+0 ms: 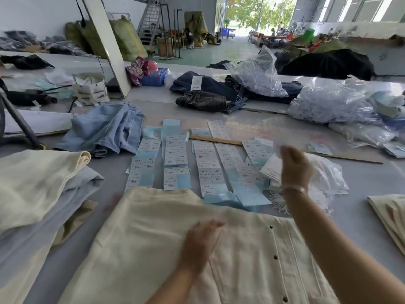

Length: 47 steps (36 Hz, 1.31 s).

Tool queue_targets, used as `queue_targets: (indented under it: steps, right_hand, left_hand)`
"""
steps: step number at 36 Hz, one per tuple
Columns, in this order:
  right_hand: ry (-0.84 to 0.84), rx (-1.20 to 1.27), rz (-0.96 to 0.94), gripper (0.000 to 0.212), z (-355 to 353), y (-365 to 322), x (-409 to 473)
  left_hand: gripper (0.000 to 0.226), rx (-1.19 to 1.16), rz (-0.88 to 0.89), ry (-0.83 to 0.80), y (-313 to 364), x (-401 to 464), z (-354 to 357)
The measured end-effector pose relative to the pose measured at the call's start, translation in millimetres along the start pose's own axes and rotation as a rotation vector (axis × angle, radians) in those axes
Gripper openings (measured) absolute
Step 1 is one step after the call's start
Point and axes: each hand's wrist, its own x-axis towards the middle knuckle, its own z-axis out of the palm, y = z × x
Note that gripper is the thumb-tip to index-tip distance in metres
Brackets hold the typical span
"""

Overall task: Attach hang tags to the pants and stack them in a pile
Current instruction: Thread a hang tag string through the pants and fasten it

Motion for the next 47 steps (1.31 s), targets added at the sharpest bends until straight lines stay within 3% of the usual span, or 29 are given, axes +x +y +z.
queue_targets:
  steps: [1,3,5,7,9,11,13,16,18,21,31,38,45,47]
  right_hand:
    - [-0.087,-0.048,-0.177,0.016,0.2,-11.2,-20.4]
    - [-0.295,-0.045,-0.486,0.02,-0.3,-27.7,-62.5]
    - [-0.489,-0.074,-0.807,0.024,2.8,-31.2,-98.0]
    - [-0.639,-0.183,-1.028,0.027,7.1,-25.0,-125.2]
    - [-0.782,-0.26,-1.112,0.026,10.4,-16.7,-144.0]
    - [-0.875,-0.267,-1.152,0.016,13.4,-14.1,-153.8]
    - [-0.91,-0.202,-1.057,0.021,19.6,-18.5,-151.7]
    - [-0.844,-0.134,-0.681,0.018,39.6,-34.9,-130.8]
    - [-0.858,-0.224,-0.509,0.017,61.5,-42.6,-114.1]
    - [-0.98,-0.412,-0.523,0.023,98.0,-45.0,-101.4]
    - [-1.285,-0.739,-0.637,0.033,176.4,-33.9,-121.7]
    - [-1.273,-0.807,-0.651,0.035,181.6,-24.4,-119.2]
    - [-1.21,-0.718,-0.51,0.023,189.1,-22.9,-120.0]
    - [-1.233,-0.668,-0.449,0.021,192.5,-22.5,-120.0]
  left_hand:
    - [0.026,-0.324,-0.164,0.068,5.3,2.4,-9.0]
    - [0.054,-0.854,-0.448,0.021,10.7,10.4,-21.0]
    - [0.066,-0.953,-0.506,0.029,7.4,19.5,-35.9]
    - [0.063,-0.965,-0.521,0.044,6.6,26.3,-48.2]
    - [0.049,-0.947,-0.556,0.096,4.2,31.8,-55.9]
    - [0.03,-0.712,-0.591,0.201,-6.5,37.6,-62.7]
    - [0.02,-0.259,-0.483,0.25,-15.4,42.3,-72.3]
    - [0.021,0.325,-0.202,0.211,-27.9,43.0,-85.5]
    - [0.031,0.514,-0.004,0.172,-35.5,39.4,-86.8]
    - [0.039,0.72,0.209,0.143,-43.0,34.8,-82.6]
    - [0.036,0.814,0.257,0.157,-39.1,34.1,-83.0]
    - [0.026,0.78,0.189,0.134,-39.4,35.1,-83.2]
    - [0.021,0.756,0.118,0.107,-39.4,34.3,-83.0]
    - [0.031,0.778,0.102,0.082,-39.2,35.2,-82.7]
